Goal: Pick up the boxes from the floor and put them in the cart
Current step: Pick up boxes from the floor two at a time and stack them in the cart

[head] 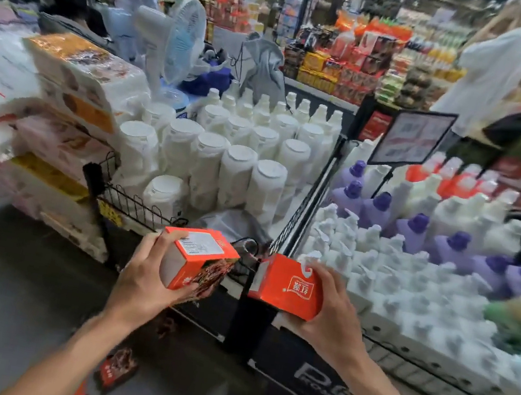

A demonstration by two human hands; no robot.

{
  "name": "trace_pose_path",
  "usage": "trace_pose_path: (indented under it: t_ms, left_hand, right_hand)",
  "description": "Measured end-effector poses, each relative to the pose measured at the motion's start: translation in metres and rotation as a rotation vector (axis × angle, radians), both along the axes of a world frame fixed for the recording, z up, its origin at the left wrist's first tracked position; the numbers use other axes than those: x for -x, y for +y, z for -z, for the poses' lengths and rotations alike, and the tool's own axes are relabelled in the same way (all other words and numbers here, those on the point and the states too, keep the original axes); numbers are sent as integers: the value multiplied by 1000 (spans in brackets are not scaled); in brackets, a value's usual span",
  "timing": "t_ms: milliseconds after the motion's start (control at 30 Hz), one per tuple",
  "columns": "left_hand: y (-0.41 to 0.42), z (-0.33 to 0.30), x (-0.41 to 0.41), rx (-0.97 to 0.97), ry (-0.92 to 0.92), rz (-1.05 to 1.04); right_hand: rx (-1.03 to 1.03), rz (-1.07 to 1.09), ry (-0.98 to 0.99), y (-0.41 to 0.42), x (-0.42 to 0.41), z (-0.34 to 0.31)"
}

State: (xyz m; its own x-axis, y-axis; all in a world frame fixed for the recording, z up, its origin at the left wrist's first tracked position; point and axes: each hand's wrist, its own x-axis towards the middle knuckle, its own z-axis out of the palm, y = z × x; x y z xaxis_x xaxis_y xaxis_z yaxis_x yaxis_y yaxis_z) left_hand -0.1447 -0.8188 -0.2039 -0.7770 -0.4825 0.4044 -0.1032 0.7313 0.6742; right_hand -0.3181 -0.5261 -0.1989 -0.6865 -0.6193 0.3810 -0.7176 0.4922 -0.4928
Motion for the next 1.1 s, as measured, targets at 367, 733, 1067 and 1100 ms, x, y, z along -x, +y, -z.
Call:
trace_pose_path:
  t_ms: [367,733,1067,1100]
  left_hand:
    - [115,2,77,-96,50,502]
    - [316,-15,118,-76,58,930]
    - [541,-12,119,-140,54,1186]
    - [563,-10,117,-140,50,1204]
  right_hand:
    - [33,428,44,151,-67,-25]
    - [181,827,99,343,-143,-25]
    - [222,1061,105,538,-204,-4]
    - [225,1091,106,555,-211,-2]
